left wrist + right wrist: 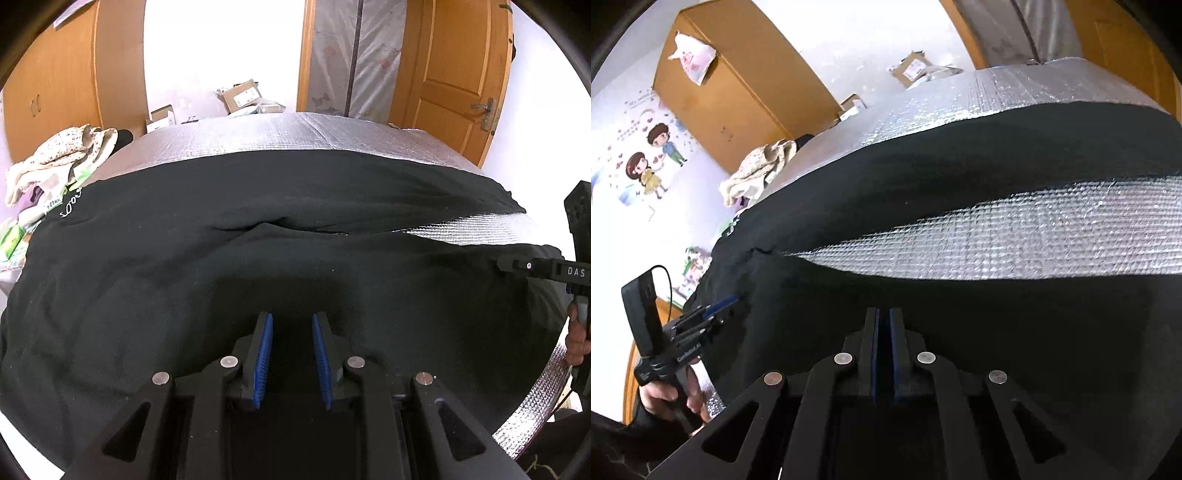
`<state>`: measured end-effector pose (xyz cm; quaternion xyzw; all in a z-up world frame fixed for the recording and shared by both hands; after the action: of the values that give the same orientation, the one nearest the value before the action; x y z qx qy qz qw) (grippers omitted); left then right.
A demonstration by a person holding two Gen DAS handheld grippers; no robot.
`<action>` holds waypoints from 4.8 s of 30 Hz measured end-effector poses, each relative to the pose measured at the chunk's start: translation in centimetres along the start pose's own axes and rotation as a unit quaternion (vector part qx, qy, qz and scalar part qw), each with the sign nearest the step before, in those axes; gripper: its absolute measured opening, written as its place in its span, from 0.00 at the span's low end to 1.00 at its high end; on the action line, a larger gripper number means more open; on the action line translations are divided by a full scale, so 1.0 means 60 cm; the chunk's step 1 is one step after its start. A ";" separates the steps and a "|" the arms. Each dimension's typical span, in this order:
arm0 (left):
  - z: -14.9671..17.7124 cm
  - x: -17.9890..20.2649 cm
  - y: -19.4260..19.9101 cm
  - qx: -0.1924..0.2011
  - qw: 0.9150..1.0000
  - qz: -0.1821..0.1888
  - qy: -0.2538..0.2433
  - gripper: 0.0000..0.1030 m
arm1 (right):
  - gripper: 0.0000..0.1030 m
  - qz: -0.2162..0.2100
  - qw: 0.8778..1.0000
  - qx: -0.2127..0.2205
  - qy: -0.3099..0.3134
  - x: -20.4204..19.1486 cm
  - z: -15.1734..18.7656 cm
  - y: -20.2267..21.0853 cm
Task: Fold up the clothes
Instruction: 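Sweep the closed right gripper across the folded black strip to flatten it, then open the right gripper and bring both grippers to the black garment's edge, then grasp the garment edge by the white lettering with the left gripper and lift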
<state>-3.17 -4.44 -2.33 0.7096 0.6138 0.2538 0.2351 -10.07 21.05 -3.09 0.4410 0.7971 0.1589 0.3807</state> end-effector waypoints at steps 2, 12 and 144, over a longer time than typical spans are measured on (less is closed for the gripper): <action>0.001 0.001 0.000 0.001 1.000 -0.001 -0.001 0.22 | 0.07 0.002 1.000 0.007 0.003 -0.002 -0.005 0.004; 0.000 0.005 -0.005 0.004 1.000 -0.002 -0.005 0.22 | 0.06 0.032 0.999 0.021 -0.033 0.029 -0.014 0.011; -0.148 -0.355 0.074 0.086 0.975 -0.178 0.100 0.31 | 0.36 -0.057 0.971 0.027 0.232 -0.215 -0.128 -0.090</action>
<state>-8.11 -25.97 5.73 0.5778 0.7701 0.2236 0.1521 -14.83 8.03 4.81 0.3557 0.8916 0.2134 0.1818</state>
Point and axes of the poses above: each gripper's, at about its wrist camera, not at the fingertips, and y roughly against the way its jaws point, x to its right, z to its underside, the point moved 6 cm from there along -y, roughly the way its jaws point, and after that the axes turned 8 degrees about x, right-handed, at the moved point
